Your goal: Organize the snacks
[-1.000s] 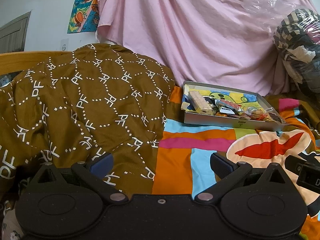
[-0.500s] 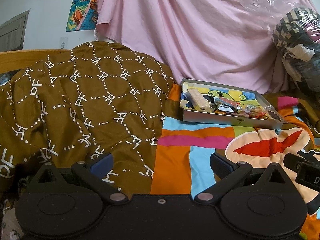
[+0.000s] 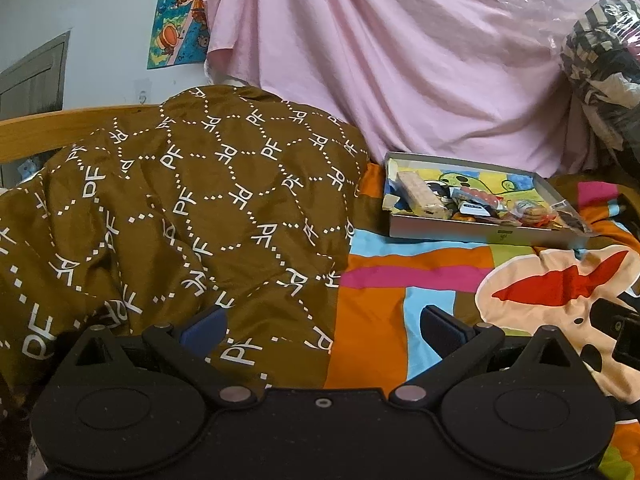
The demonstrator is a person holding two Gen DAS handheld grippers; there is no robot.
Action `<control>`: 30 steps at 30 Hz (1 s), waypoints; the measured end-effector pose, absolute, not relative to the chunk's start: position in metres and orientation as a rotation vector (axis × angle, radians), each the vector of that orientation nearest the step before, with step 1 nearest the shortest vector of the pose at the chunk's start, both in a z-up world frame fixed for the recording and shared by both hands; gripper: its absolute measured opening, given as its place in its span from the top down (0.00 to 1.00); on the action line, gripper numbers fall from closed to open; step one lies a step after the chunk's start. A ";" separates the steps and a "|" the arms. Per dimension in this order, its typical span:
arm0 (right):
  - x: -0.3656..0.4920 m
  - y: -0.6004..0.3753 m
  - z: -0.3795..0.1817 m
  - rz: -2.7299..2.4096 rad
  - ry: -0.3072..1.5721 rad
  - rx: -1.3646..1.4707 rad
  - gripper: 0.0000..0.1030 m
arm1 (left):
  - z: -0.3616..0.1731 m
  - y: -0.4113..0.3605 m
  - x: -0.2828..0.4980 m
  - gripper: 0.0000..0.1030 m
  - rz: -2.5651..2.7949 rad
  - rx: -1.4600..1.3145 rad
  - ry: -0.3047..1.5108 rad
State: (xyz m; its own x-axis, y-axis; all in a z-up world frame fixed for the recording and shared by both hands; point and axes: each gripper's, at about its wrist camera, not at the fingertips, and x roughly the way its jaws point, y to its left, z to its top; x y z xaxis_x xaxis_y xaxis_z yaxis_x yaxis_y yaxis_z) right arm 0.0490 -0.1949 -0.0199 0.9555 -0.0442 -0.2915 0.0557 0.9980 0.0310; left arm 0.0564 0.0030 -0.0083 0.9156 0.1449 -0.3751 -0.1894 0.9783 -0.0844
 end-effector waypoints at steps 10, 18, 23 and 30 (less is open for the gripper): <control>0.049 -0.195 -0.021 -0.050 0.300 0.037 0.00 | -0.009 0.002 0.057 0.01 0.166 -0.114 0.381; 0.050 -0.195 -0.021 -0.050 0.302 0.036 0.00 | -0.009 0.002 0.057 0.01 0.153 -0.109 0.392; 0.050 -0.194 -0.021 -0.049 0.304 0.035 0.00 | -0.010 0.001 0.057 0.01 0.153 -0.101 0.391; 0.051 -0.194 -0.021 -0.048 0.307 0.033 0.00 | -0.009 0.000 0.056 0.01 0.155 -0.099 0.389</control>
